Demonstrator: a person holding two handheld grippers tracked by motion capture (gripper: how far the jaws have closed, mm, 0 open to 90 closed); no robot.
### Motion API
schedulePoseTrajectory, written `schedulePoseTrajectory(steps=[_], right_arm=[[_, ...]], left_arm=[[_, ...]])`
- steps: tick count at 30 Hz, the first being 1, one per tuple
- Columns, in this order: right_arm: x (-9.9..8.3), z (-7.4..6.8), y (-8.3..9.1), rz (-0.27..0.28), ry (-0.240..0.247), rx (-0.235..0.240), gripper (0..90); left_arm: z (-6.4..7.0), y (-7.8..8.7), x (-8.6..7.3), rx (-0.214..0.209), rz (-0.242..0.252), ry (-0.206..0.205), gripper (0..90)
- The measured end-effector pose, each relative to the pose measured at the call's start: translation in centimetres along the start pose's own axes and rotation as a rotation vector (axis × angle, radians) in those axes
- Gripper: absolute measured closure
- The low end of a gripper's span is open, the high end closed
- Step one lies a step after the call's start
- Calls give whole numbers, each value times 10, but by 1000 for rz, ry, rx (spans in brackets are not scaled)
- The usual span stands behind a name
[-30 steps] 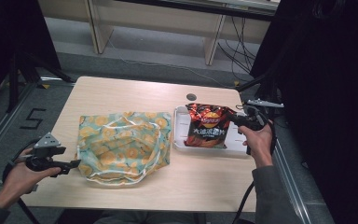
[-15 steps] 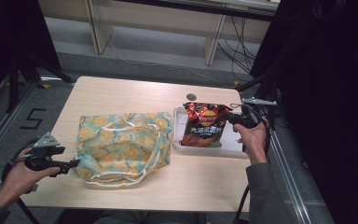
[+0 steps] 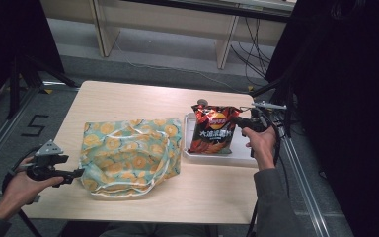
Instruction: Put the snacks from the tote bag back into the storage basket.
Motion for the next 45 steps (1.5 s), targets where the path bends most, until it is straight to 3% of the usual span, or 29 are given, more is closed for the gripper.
schedulePoseTrajectory(steps=[1, 2, 3, 4, 6, 8, 11, 16, 18, 20, 21, 22, 24, 28, 29, 30, 32, 33, 36, 38, 39, 42, 44, 45], right_arm=[[-1, -3, 0, -12, -37, 8, 876], [0, -1, -2, 0, -9, 6, 889], [0, -2, -3, 5, -29, 8, 897], [1, 2, -5, 10, 14, 3, 900], [2, 3, -7, 11, 11, -3, 900], [2, 0, -8, 12, -23, 0, 900], [3, 3, -11, 19, 10, -11, 896], [3, 2, -14, 10, -11, -7, 880], [2, -1, -16, 10, -49, -4, 879], [3, 0, -18, 8, -54, -5, 875], [4, 4, -20, 20, -31, -4, 870], [3, 2, -22, 15, -81, -13, 860], [3, 5, -25, 19, -74, -19, 849], [2, 8, -31, 19, -120, -54, 776], [2, 10, -33, 21, -91, -54, 771], [1, 8, -35, 10, -126, -64, 768], [2, 12, -37, 9, -76, -65, 765], [1, 13, -39, 7, -76, -69, 765], [0, 12, -42, -4, -115, -75, 750], [-1, 14, -43, -8, -120, -82, 739], [0, 17, -44, -2, -82, -77, 734], [-1, 18, -45, -3, -83, -91, 701], [-3, 19, -46, -15, -68, -112, 656], [-3, 19, -46, -13, -75, -119, 647]], left_arm=[[0, 0, 0, 8, 4, -1, 218], [0, 0, 0, 7, -2, -3, 218], [0, 1, -1, 7, -13, -10, 219], [0, 0, -1, 2, -9, -10, 219], [0, 0, -1, 8, -6, -11, 219], [0, 1, 0, 5, 1, -3, 219], [-1, 1, 0, 6, -3, -10, 219], [-1, 0, 0, 5, -2, -6, 219], [-2, 1, 0, 17, -8, -5, 219], [-3, 0, 1, 15, -1, -1, 219], [-3, 0, 1, 13, 1, -1, 219], [-4, 1, 0, 13, -9, -2, 219], [-4, 1, 1, 19, 4, 1, 219], [-4, 1, 0, 19, 1, -1, 219], [-5, 1, 0, 21, 1, -6, 219], [-5, 1, 1, 19, 5, -1, 220], [-5, 1, 2, 27, 11, 2, 221], [-5, 0, 3, 23, 31, 6, 221], [-6, 1, 1, 20, 6, 7, 221], [-6, -1, 2, 26, 34, 11, 221], [-6, 1, 1, 21, 10, 6, 221], [-6, 3, 2, 24, 13, -4, 221], [-5, 2, 4, 36, 42, 24, 221], [-6, 3, 4, 35, 38, 17, 222]])
Point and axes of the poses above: each handheld gripper's, and its own axes: y roughly backward along the jaws, x roughly out of its top, z roughly to its right, the point moved 8 cm from there along -y, roughly forward along the jaws, and after that the axes turned 3 degrees about -y, right-handed, at the moved point
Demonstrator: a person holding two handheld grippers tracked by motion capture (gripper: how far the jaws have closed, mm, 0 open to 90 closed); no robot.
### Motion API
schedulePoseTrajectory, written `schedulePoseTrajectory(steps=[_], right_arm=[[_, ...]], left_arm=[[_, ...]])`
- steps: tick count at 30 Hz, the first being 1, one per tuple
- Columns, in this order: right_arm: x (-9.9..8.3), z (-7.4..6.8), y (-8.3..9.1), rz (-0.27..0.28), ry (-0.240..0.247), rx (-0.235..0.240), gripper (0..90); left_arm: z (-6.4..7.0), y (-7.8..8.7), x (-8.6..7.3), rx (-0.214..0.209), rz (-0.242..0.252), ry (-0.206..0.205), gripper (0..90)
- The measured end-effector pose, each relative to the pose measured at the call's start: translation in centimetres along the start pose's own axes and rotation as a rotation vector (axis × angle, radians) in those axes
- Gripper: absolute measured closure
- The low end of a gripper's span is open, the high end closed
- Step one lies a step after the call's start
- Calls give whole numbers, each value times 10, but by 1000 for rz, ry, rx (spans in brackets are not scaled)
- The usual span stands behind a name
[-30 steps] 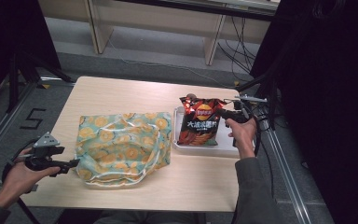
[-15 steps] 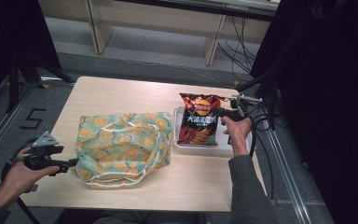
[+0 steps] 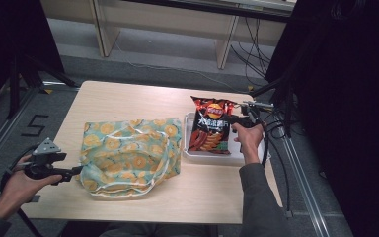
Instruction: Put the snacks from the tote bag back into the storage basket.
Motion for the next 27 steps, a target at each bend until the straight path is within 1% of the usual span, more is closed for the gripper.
schedulePoseTrajectory(steps=[1, 2, 3, 4, 5, 6, 7, 8, 9, 10, 11, 12, 13, 15, 16, 17, 18, 19, 20, 21, 22, 23, 24, 25, 26, 27], right_arm=[[0, -1, 1, 0, 0, 8, 647], [-1, -1, 2, -12, -8, 0, 643], [-1, -1, 3, -3, 1, -7, 639], [-2, -7, 4, -13, -73, 9, 629], [0, -1, 3, 9, 7, 7, 627], [0, -3, 5, 4, 1, 11, 628], [0, -4, 4, 13, 4, 13, 628], [0, -6, 6, 10, 0, 18, 628], [-1, -10, 8, -2, -28, 22, 625], [1, -10, 9, 14, 3, 32, 615], [1, -11, 10, 21, 11, 33, 605], [1, -14, 11, 34, 20, 46, 587], [0, -17, 12, 38, 23, 58, 573], [-2, -22, 14, 58, 28, 79, 553], [-4, -26, 16, 57, 27, 93, 542], [-5, -27, 18, 60, 36, 93, 534], [-7, -31, 19, 70, 46, 103, 523], [-10, -36, 22, 46, 14, 93, 514], [-10, -36, 23, 70, 77, 101, 514], [-13, -43, 26, 62, 37, 111, 512], [-14, -47, 27, 68, 44, 134, 511], [-14, -48, 28, 78, 74, 147, 508], [-15, -53, 30, 81, 63, 159, 503], [-15, -54, 31, 91, 80, 163, 502], [-16, -56, 33, 93, 87, 171, 499], [-17, -60, 34, 100, 85, 189, 498]], left_arm=[[0, -1, 1, 0, 16, 6, 222], [0, 0, 0, 2, 6, 4, 222], [0, 0, 0, 1, 3, 3, 222], [0, 0, 1, 4, 11, 10, 222], [-1, 0, 0, 1, 4, 6, 222], [-2, 1, 0, -1, -7, -8, 221], [-2, 2, 0, 1, -6, -8, 222], [-1, 0, 2, 0, 14, 14, 221], [-1, 1, 2, 0, 18, 9, 221], [-1, 0, 1, -8, 18, 17, 222], [-2, 1, 2, 3, 19, 5, 221], [-1, 1, 2, 5, 28, 3, 221], [-1, 1, 3, 5, 38, 13, 221], [0, 1, 3, 5, 37, 7, 221], [0, 1, 3, 7, 40, 13, 221], [0, 1, 4, 6, 44, 17, 220], [1, 0, 4, 5, 45, 20, 220], [1, 2, 2, -4, 18, 10, 220], [1, 1, 3, -4, 23, 10, 219], [2, 0, 4, 3, 40, 11, 219], [3, -1, 5, 0, 50, 17, 218], [3, 0, 4, -4, 26, 12, 218], [3, 0, 3, -10, 23, 6, 218], [4, 0, 4, -10, 23, 5, 217], [5, 0, 4, -13, 32, 11, 217], [6, 0, 5, -11, 30, 14, 216]])
Point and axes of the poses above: each handheld gripper's, and its own axes: y roughly backward along the jaws, x roughly out of its top, z roughly to its right, the point moved 8 cm from there along -y, roughly forward along the jaws, and after that the axes turned 3 degrees about -y, right-handed, at the moved point
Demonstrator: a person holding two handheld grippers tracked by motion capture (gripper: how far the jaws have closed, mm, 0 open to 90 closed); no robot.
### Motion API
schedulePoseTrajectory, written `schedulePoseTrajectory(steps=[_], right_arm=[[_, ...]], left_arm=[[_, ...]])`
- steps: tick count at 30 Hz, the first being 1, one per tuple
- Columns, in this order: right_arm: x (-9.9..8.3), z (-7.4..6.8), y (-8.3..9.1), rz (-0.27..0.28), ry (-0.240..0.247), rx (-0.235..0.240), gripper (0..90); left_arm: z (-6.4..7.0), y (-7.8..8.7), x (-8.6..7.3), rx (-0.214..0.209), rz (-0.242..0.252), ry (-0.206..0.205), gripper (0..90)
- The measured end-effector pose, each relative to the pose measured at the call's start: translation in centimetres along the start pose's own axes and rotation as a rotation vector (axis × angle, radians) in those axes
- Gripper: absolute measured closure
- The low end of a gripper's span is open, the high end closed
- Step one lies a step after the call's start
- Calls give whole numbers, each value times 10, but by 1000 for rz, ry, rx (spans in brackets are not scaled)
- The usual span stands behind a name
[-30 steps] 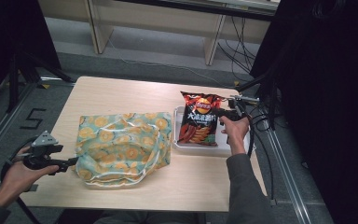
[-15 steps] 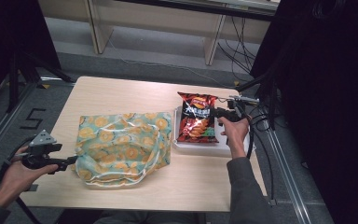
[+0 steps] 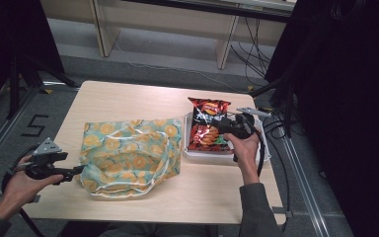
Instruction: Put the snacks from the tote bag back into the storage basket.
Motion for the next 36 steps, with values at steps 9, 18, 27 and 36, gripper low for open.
schedulePoseTrajectory(steps=[9, 18, 27, 36], right_arm=[[-8, -21, -1, -26, 44, 29, 482], [-11, -31, -4, -36, 60, 53, 479], [-19, -43, -5, -51, 68, 71, 470], [-26, -55, -4, -65, 74, 95, 460]], left_arm=[[3, -1, 1, -3, 15, -17, 211], [3, 0, 1, -6, 2, -26, 207], [3, 1, 2, -6, 7, -20, 202], [3, 1, 3, 3, 14, -24, 202]])
Point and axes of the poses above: each handheld gripper's, and its own axes: y roughly backward along the jaws, x roughly out of its top, z roughly to its right, the point moved 8 cm from there along -y, roughly forward along the jaws, and after that the axes turned 3 degrees about -y, right-handed, at the moved point
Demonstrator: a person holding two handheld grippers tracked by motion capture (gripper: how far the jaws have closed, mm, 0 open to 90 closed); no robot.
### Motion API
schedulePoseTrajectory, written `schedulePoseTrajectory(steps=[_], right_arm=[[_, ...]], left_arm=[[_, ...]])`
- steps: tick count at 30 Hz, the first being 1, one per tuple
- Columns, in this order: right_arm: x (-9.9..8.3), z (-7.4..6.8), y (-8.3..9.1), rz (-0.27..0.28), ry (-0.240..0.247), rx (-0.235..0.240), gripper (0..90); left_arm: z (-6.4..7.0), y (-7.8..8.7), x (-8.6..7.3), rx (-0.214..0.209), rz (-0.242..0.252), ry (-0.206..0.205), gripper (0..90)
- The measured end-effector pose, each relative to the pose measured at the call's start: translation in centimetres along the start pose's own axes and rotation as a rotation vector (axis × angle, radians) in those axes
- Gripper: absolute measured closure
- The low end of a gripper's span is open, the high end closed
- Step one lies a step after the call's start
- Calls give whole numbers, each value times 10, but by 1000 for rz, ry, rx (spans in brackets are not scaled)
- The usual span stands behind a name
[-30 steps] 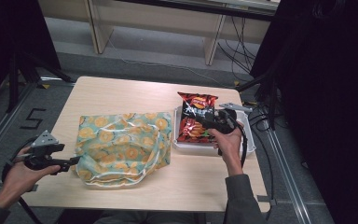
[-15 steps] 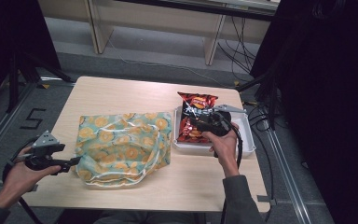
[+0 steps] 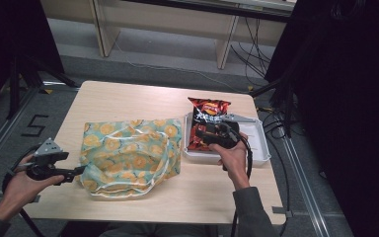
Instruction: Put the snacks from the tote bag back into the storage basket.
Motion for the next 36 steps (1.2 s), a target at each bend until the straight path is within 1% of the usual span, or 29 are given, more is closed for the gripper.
schedulePoseTrajectory(steps=[3, 4, 5, 6, 7, 8, 9, 10, 11, 12, 13, 15, 16, 20, 21, 22, 23, 24, 25, 26, 27, 28, 29, 30, 31, 32, 33, 34, 36], right_arm=[[-2, -3, 0, -12, 16, 6, 453], [-2, -3, 0, -10, 37, 4, 452], [-3, -7, 1, -10, 11, 7, 452], [-3, -6, 0, 1, 43, 12, 448], [-4, -9, 0, -6, 38, 20, 447], [-6, -12, 2, -18, 14, 18, 445], [-6, -11, 1, -7, 51, 18, 441], [-8, -12, 1, -13, 49, 16, 439], [-10, -15, 0, -14, 25, 22, 437], [-10, -13, 0, -15, 55, 19, 435], [-12, -15, 0, -15, 51, 24, 431], [-16, -18, 0, -24, 32, 25, 428], [-16, -17, 0, -24, 52, 23, 428], [-22, -22, 0, -24, 30, 26, 427], [-23, -23, 0, -29, 46, 30, 427], [-23, -22, 0, -27, 62, 32, 426], [-25, -24, 0, -38, 63, 36, 426], [-26, -25, 0, -38, 48, 40, 425], [-26, -26, 0, -35, 56, 48, 424], [-28, -28, 1, -44, 47, 43, 424], [-28, -28, 0, -32, 55, 44, 423], [-29, -30, 0, -33, 46, 44, 416], [-29, -28, 0, -27, 68, 40, 406], [-30, -29, 0, -33, 72, 43, 406], [-32, -32, 0, -33, 38, 45, 404], [-33, -31, 1, -43, 60, 38, 402], [-33, -30, -1, -28, 75, 51, 400], [-34, -33, -1, -26, 50, 49, 398], [-36, -34, 1, -39, 62, 52, 395]], left_arm=[[0, 0, 0, 1, 0, -4, 202], [1, -1, 1, 3, 12, 12, 201], [1, -1, 1, -5, 15, 14, 201], [0, 1, 0, -6, -4, -5, 201], [1, 0, 1, -3, 19, 0, 199], [1, 0, 1, -3, 18, 0, 197], [1, 0, 1, -6, 19, 3, 195], [2, 0, 1, -12, 1, 3, 194], [2, 0, 1, -10, 1, 2, 191], [2, -1, 1, -8, 13, 3, 188], [3, -1, 1, -16, 8, 4, 185], [4, -2, 2, -10, 25, 11, 181], [4, -1, 2, -12, 20, 0, 179], [6, -2, 1, -20, 10, -3, 172], [6, -1, 0, -22, -1, -10, 173], [6, -2, 1, -14, 15, -10, 172], [7, -2, 2, -16, 22, -2, 172], [7, -2, 2, -15, 21, -4, 172], [6, -1, 2, -17, 13, -14, 173], [6, -1, 2, -17, 13, -15, 173], [8, -3, 3, -15, 25, 3, 173], [7, -2, 1, -18, 6, -13, 173], [8, -2, 1, -20, 3, -9, 173], [8, -2, 1, -17, 4, -25, 173], [8, -3, 1, -17, 11, -22, 176], [9, -2, 1, -17, 7, -23, 177], [9, -2, 1, -23, -2, -26, 177], [10, -2, 1, -26, -4, -23, 177], [9, -2, 1, -20, -4, -33, 177]])
Point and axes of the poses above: each handheld gripper's, and its own axes: y roughly backward along the jaws, x roughly out of its top, z roughly to its right, the point moved 8 cm from there along -y, roughly forward along the jaws, and after that the axes turned 3 degrees about -y, right-handed, at the moved point
